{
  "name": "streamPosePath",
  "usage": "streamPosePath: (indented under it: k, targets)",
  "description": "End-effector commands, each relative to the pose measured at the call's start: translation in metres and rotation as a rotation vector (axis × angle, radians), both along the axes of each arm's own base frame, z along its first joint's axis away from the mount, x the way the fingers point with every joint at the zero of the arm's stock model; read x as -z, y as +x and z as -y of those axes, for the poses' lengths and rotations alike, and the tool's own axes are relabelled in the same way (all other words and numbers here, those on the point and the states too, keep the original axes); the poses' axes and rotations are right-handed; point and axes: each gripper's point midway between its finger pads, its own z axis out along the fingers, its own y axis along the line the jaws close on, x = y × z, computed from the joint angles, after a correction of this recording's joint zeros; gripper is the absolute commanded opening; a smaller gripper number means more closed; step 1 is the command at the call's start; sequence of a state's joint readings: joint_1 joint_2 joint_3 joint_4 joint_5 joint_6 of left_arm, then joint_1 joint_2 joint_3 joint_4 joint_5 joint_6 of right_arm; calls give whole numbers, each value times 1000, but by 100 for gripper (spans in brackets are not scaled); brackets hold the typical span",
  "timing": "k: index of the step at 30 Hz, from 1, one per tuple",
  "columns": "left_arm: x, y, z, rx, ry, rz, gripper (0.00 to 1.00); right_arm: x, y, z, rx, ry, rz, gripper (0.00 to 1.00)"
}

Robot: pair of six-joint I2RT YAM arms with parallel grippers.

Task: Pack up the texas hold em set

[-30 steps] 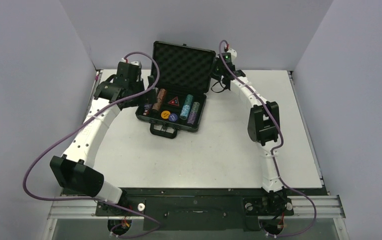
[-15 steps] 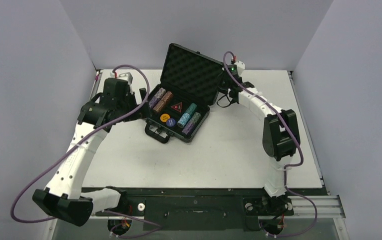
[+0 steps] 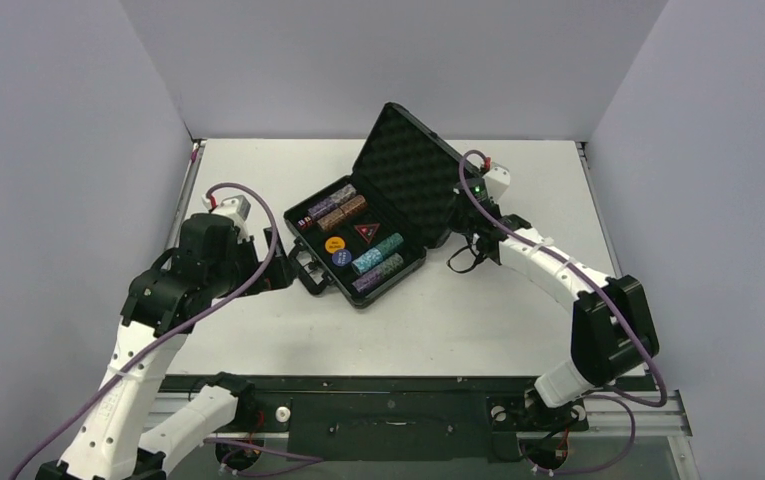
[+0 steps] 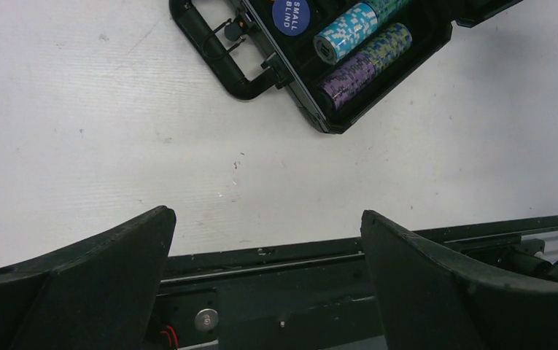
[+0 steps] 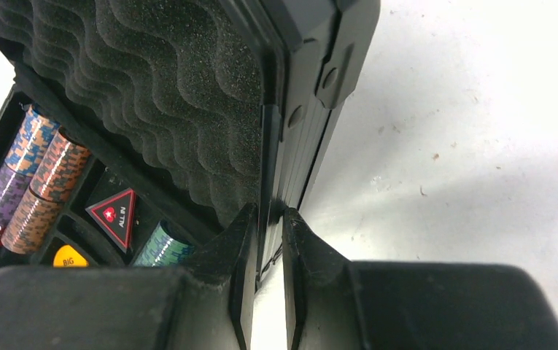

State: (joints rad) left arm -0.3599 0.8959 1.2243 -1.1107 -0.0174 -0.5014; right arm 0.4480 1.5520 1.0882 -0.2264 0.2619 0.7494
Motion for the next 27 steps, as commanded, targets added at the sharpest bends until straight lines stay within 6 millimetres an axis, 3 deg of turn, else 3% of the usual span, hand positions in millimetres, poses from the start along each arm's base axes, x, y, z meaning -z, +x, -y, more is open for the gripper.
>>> streamPosePath:
  k: [1,7,11,21,24,27]
  targets:
    - [4,-10,8,22,-51,-9,100,-20,-21,15,34,-60,43,0]
    - [17,-13,12,36,-60,-27,100,-21,-47,31,40,-88,40,0]
    - [17,-3,14,28,-60,-20,100,-17,-50,34,3,-122,33,0]
    - [31,16,15,-45,-50,-58,100,-15,-33,22,-122,-132,-43,45]
    - [31,28,15,-63,-39,-43,100,-22,-30,20,-143,-113,-42,52]
    - [25,47,18,-74,-24,-17,100,-42,-28,16,-173,-114,-31,57]
